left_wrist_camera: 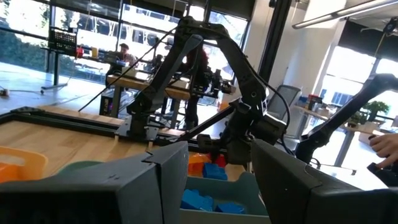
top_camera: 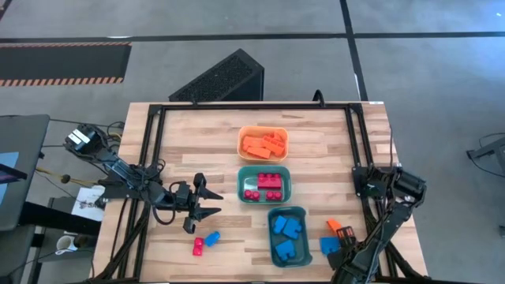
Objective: Sort & place blocks by color
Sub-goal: Put the red game piece into the green bin, then put the blue game piece into the blue bin, then put the orange game piece into the orange bin
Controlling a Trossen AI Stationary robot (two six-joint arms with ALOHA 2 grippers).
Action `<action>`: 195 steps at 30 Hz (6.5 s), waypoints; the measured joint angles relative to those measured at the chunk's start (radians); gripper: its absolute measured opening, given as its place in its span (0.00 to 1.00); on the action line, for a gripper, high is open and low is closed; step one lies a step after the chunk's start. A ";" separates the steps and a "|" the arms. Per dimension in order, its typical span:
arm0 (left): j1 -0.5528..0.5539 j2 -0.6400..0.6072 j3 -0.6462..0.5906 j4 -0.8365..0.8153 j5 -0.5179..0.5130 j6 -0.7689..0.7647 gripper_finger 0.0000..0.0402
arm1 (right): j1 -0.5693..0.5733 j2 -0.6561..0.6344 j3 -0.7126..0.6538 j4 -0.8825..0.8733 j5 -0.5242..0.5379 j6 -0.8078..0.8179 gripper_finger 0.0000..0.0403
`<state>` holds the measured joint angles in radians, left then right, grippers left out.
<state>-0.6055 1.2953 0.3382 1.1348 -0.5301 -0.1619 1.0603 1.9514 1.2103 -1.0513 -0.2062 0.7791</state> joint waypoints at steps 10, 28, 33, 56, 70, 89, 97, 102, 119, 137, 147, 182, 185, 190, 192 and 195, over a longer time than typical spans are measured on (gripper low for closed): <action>0.000 0.000 0.000 -0.001 0.000 0.000 0.41 | -0.048 0.003 0.131 -0.174 0.023 0.107 0.29; 0.000 0.000 0.000 0.000 -0.006 -0.009 0.41 | -0.276 -0.048 0.492 -0.062 0.860 -0.197 0.29; 0.000 0.000 0.000 0.000 -0.001 -0.015 0.41 | -0.397 -0.123 0.379 0.220 0.819 -0.451 0.29; 0.001 0.000 0.000 -0.004 0.011 -0.019 0.41 | -0.756 -0.444 -0.217 0.805 0.626 -0.488 0.74; 0.001 0.000 0.000 -0.034 0.002 -0.034 0.41 | -0.440 -0.512 -0.035 0.237 0.444 -0.034 0.74; 0.003 0.000 0.000 -0.031 -0.001 -0.054 0.41 | -0.110 -0.256 -0.036 0.042 0.298 0.395 0.73; 0.004 0.000 0.000 -0.037 0.000 -0.057 0.41 | -0.113 -0.142 -0.035 0.078 0.201 0.357 0.79; 0.004 0.000 0.000 -0.043 0.000 -0.058 0.41 | -0.117 -0.129 -0.036 0.103 0.212 0.319 0.87; 0.004 0.000 0.000 -0.045 0.000 -0.062 0.41 | -0.157 -0.130 -0.076 0.227 0.287 0.337 0.86; 0.004 0.000 0.000 -0.046 -0.001 -0.062 0.41 | -0.166 -0.213 -0.100 0.210 0.313 0.364 0.67; 0.004 0.000 0.000 -0.046 -0.004 -0.063 0.41 | -0.169 -0.402 -0.100 0.432 0.747 0.297 0.67; 0.004 0.000 0.000 -0.049 -0.003 -0.063 0.41 | -0.357 -0.373 -0.099 0.518 0.392 0.268 0.83; 0.004 0.000 0.000 -0.051 -0.003 -0.063 0.41 | -0.363 -0.389 -0.099 0.440 0.384 0.279 0.82; 0.004 0.000 0.000 -0.055 -0.003 -0.063 0.41 | -0.338 -0.430 -0.099 0.247 0.385 0.345 0.78; 0.004 0.000 0.000 -0.055 -0.003 -0.063 0.41 | -0.317 -0.437 -0.099 0.160 0.387 0.395 0.77; 0.004 0.000 0.000 -0.055 -0.003 -0.063 0.41 | -0.270 -0.437 -0.106 0.053 0.385 0.460 0.77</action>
<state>-0.6014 1.2953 0.3382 1.0801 -0.5331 -0.2253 0.7901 1.5146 1.1042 -0.9987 0.1787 1.2391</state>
